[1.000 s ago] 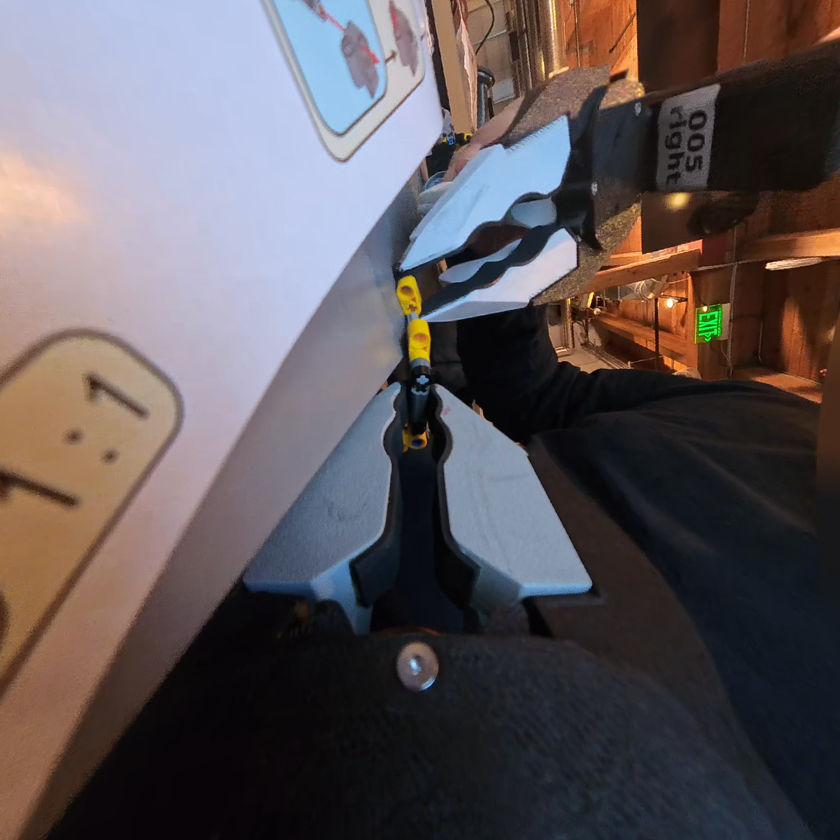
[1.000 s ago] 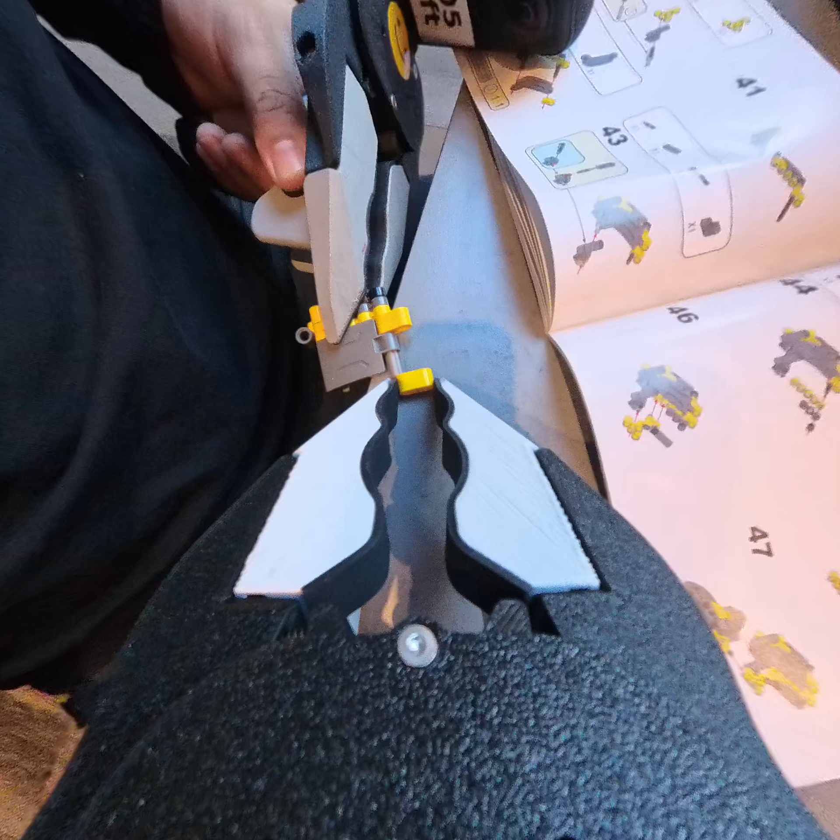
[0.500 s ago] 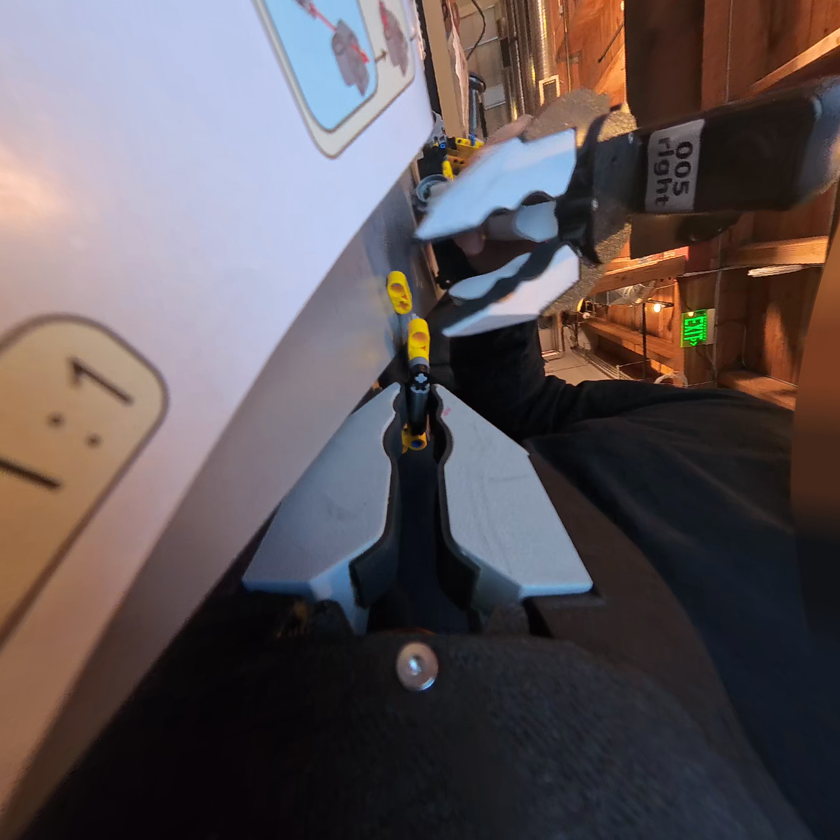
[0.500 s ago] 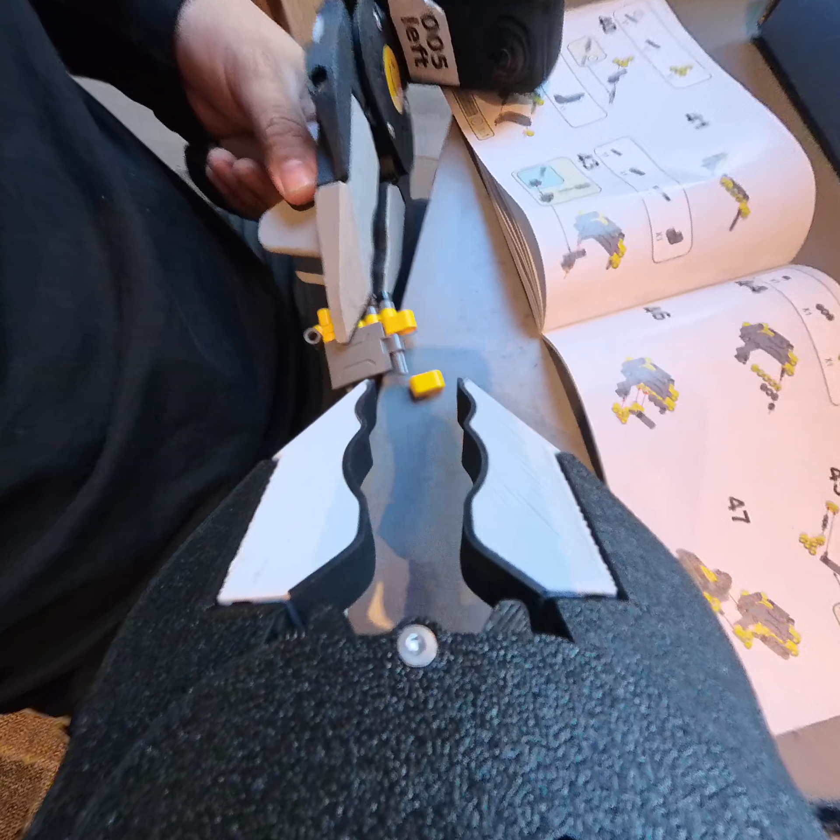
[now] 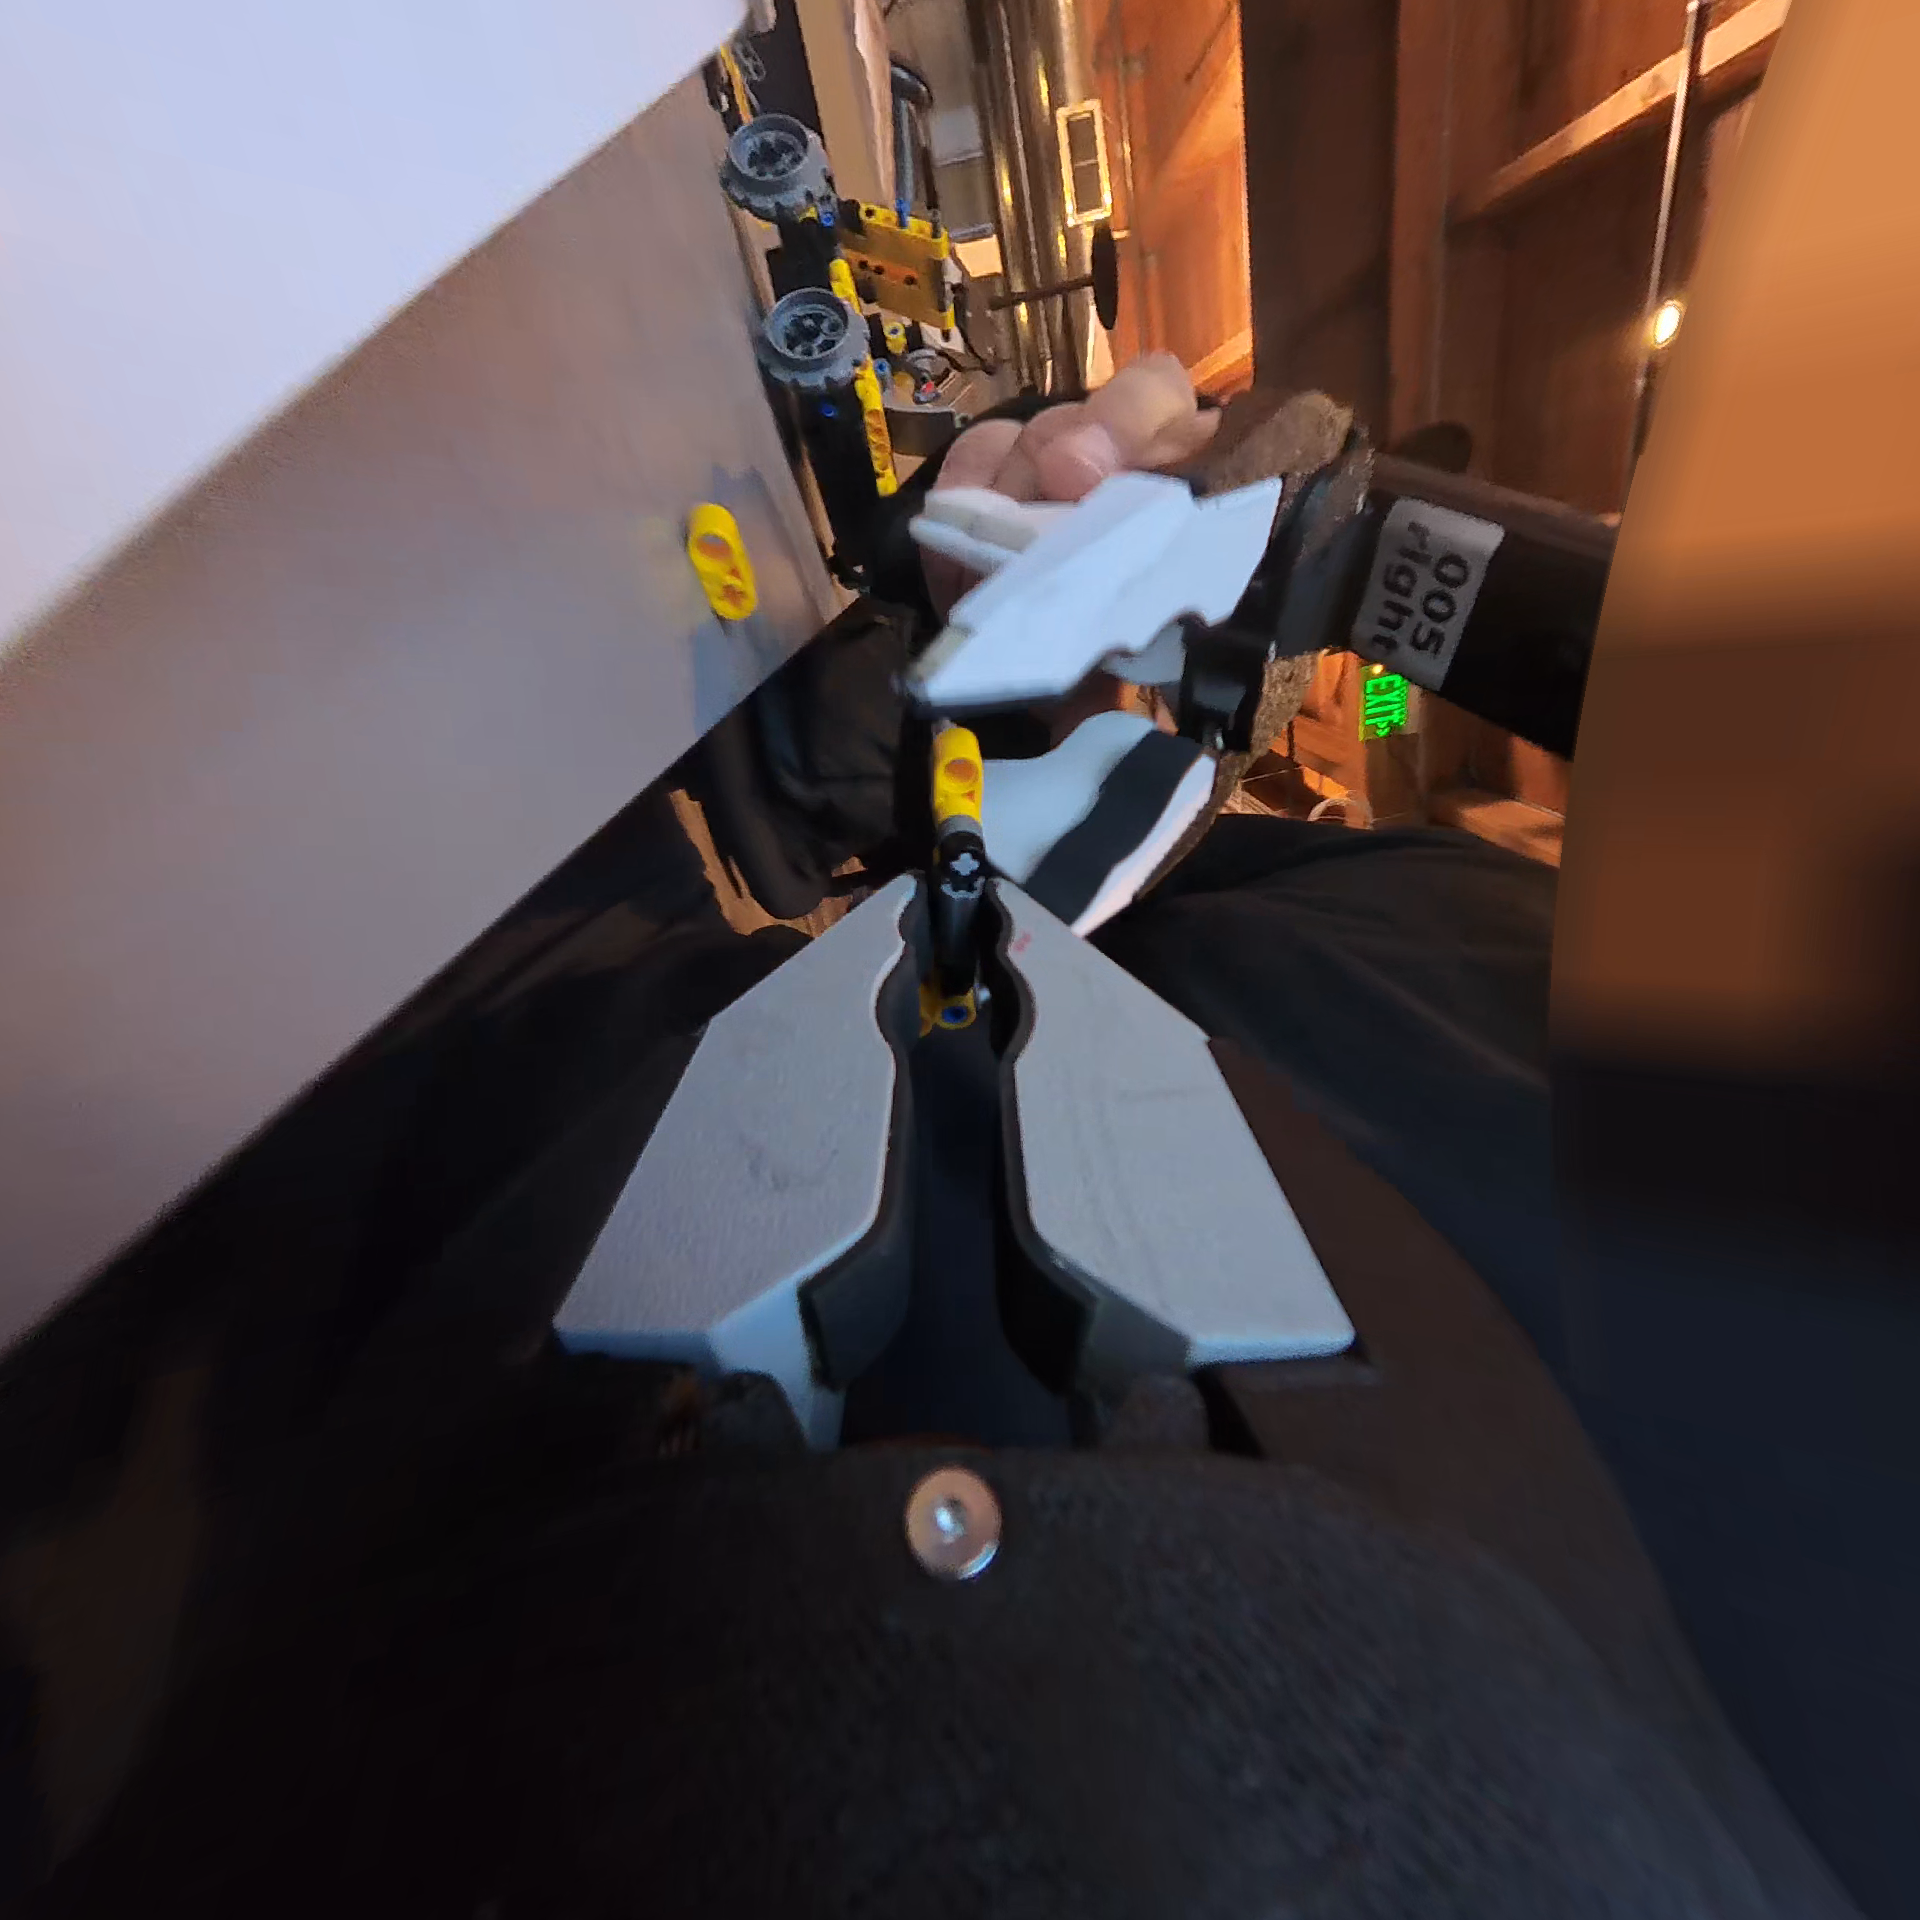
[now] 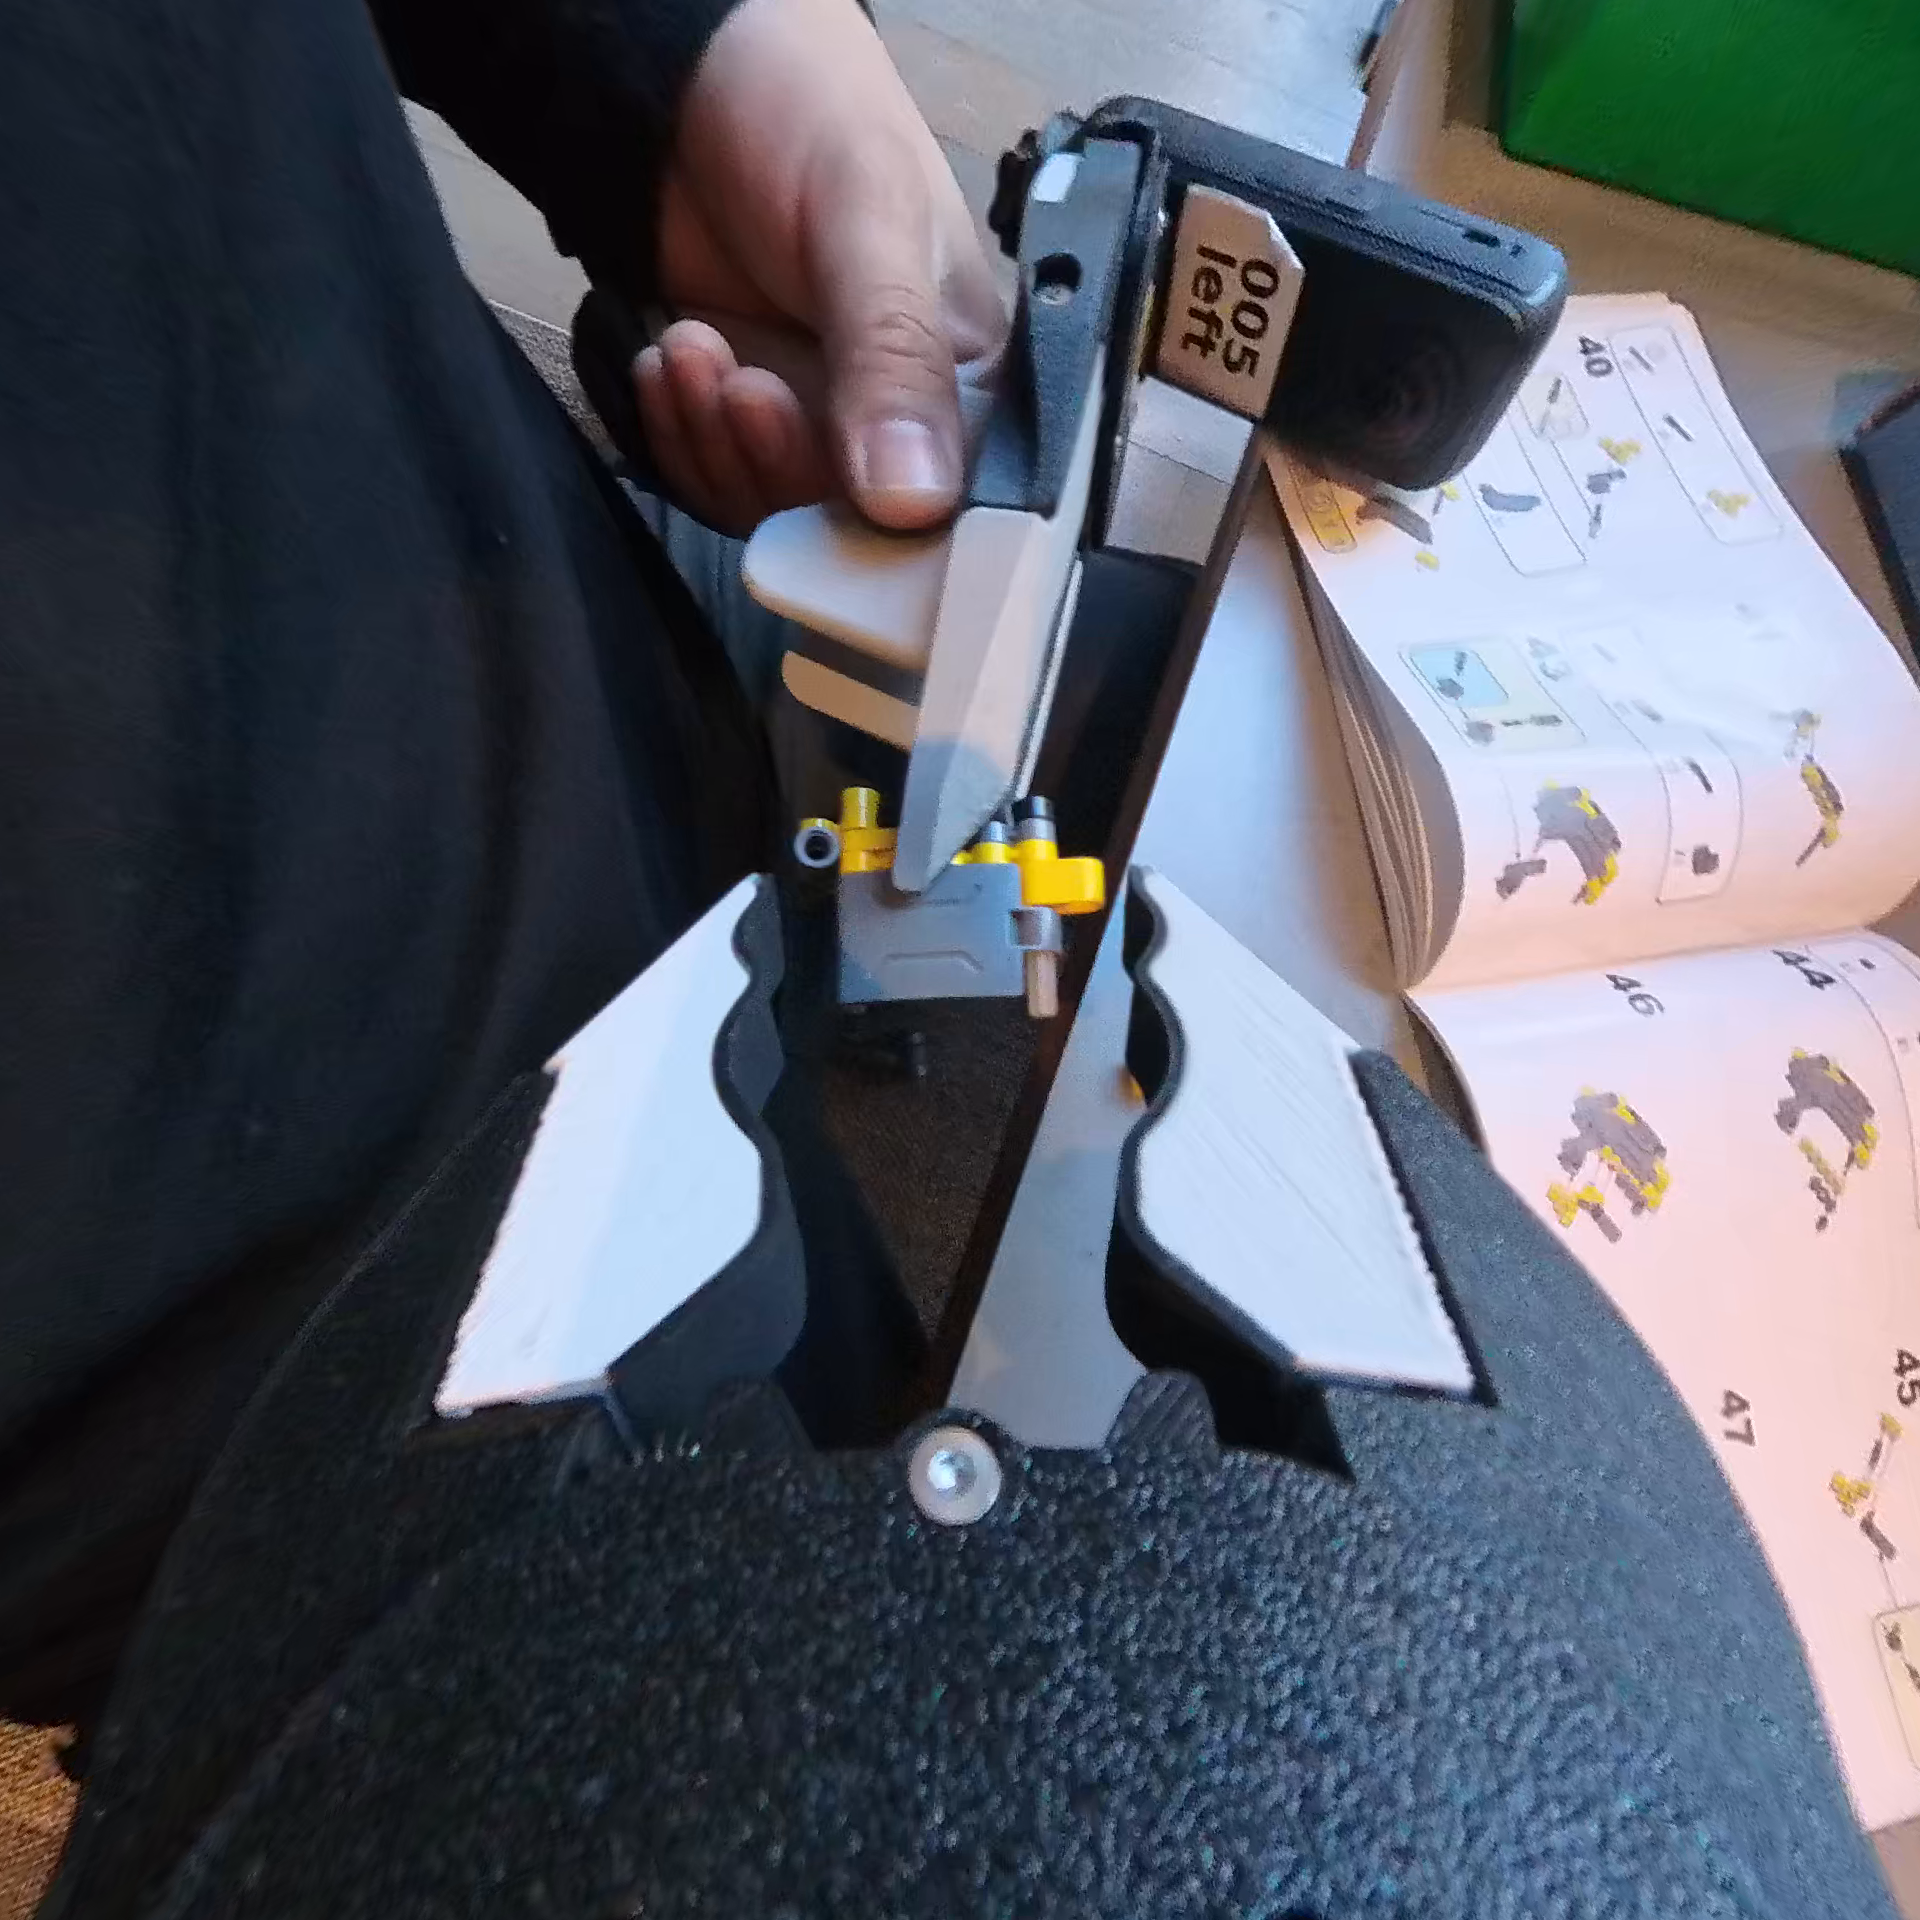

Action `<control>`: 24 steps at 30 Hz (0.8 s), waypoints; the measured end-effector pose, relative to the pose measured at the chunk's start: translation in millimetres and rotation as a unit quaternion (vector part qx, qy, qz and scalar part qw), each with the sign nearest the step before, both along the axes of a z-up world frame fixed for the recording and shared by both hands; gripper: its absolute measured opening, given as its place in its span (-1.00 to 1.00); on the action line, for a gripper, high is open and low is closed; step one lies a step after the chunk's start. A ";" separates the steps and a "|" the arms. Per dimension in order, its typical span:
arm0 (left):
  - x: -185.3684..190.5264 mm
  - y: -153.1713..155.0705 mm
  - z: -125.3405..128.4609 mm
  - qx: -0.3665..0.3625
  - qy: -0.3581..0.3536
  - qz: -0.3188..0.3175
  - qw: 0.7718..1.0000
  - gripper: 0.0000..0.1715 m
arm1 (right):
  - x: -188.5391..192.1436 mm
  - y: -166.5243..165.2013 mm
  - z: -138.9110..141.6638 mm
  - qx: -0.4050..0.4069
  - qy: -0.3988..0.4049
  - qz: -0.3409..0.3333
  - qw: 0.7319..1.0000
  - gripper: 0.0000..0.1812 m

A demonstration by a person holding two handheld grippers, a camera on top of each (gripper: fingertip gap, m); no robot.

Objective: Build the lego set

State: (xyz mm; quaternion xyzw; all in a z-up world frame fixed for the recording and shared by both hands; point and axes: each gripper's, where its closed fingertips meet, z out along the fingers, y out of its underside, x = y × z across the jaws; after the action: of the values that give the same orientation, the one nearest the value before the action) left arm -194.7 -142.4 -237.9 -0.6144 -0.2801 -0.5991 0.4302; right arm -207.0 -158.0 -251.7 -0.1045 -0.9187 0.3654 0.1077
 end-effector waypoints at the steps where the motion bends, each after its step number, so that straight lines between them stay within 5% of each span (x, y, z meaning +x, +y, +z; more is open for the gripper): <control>1: -0.1 0.0 1.7 0.004 -0.004 0.001 1.000 -0.92 | 1.6 -1.5 1.3 -0.002 0.002 0.003 1.000 -0.28; 24: 1.5 2.8 17.9 0.051 -0.028 0.014 0.998 -0.91 | 0.9 -6.0 14.6 -0.091 -0.026 -0.036 0.995 -0.34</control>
State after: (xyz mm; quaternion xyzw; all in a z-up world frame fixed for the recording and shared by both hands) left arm -193.2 -139.6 -220.0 -0.5707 -0.2698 -0.6237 0.4611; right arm -206.0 -164.0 -237.1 -0.1562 -0.8798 0.4406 0.0863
